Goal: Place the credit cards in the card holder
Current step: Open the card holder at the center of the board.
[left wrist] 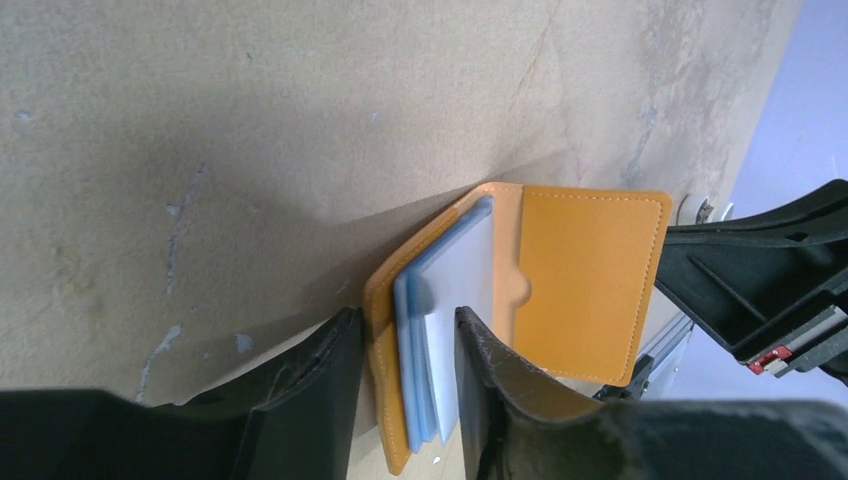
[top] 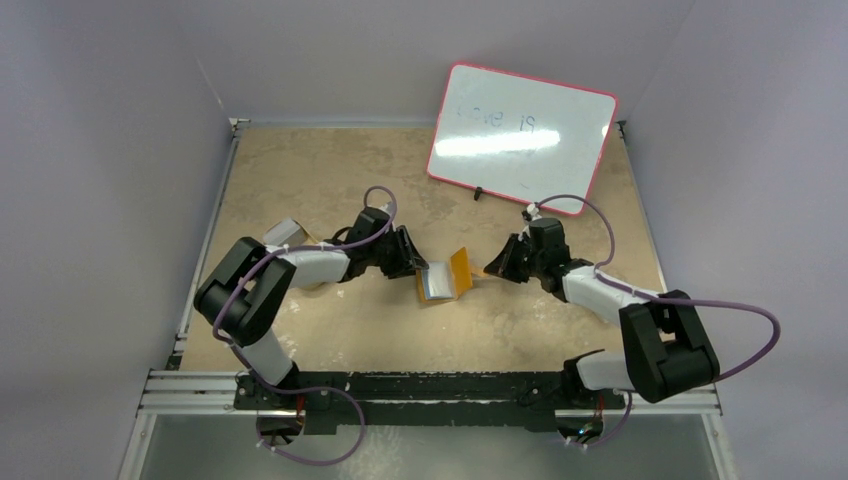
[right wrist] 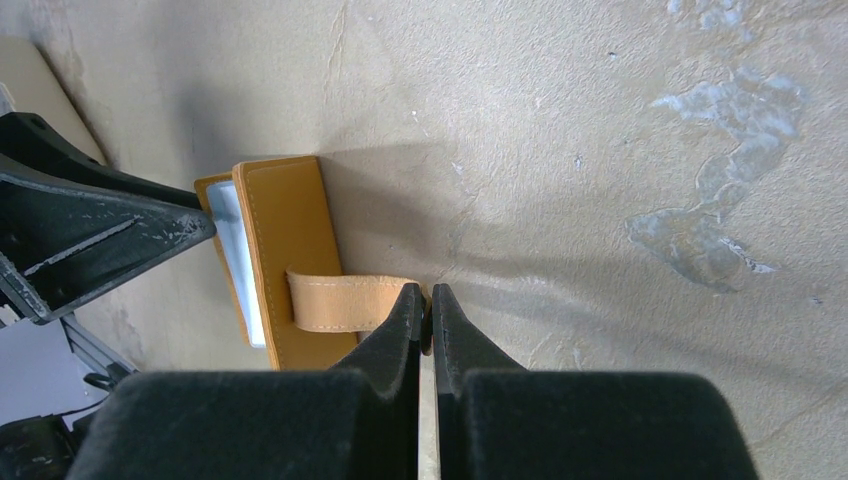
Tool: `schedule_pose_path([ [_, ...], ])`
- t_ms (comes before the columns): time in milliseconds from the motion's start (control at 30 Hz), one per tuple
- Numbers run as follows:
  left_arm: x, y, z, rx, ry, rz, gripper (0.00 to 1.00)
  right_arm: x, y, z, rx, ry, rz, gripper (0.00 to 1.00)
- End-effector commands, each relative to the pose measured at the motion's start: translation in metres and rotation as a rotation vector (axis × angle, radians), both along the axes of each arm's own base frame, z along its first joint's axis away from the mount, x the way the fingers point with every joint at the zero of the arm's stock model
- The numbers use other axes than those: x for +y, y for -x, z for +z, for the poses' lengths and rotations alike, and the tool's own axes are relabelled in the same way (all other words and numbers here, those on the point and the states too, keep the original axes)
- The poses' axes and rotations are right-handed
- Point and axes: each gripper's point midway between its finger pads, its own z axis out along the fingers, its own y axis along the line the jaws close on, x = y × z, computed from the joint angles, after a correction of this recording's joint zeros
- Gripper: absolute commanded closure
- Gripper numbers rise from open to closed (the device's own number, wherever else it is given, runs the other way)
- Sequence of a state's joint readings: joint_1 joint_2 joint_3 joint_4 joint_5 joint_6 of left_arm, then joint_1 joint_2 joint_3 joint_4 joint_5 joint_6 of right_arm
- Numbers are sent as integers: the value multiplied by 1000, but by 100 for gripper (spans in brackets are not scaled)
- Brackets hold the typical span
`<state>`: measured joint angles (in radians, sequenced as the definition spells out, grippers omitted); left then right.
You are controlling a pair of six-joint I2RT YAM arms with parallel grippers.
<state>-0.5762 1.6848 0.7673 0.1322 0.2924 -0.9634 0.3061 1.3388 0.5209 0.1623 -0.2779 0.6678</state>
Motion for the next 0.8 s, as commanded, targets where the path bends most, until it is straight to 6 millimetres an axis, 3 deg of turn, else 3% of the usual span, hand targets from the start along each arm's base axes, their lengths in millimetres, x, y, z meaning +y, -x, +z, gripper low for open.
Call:
schedule_pose_path([
  [0, -16, -6, 17, -53, 90, -14, 68, -5, -5, 3, -29, 23, -3, 100],
  [100, -18, -8, 29, -74, 117, -10, 78, -7, -6, 2, -28, 37, -11, 100],
  [167, -19, -8, 35, -80, 136, -10, 91, -10, -5, 2, -25, 61, -10, 100],
  [200, -21, -8, 39, -84, 151, -13, 98, -12, -6, 3, -23, 76, -11, 97],
  [267, -23, -8, 45, -92, 172, -14, 100, -20, -6, 8, -21, 127, -12, 83],
  [333, -23, -8, 47, -90, 174, -7, 100, -31, -15, 24, -58, 186, -54, 72],
  [467, -23, -9, 53, -96, 180, 2, 100, -37, -16, 70, -139, 200, -63, 56],
  [600, -26, -11, 56, -100, 179, -4, 100, -15, -11, 102, -201, 155, -9, 41],
  [767, -29, -8, 54, -88, 165, -14, 100, 37, 3, 124, -248, 130, 75, 38],
])
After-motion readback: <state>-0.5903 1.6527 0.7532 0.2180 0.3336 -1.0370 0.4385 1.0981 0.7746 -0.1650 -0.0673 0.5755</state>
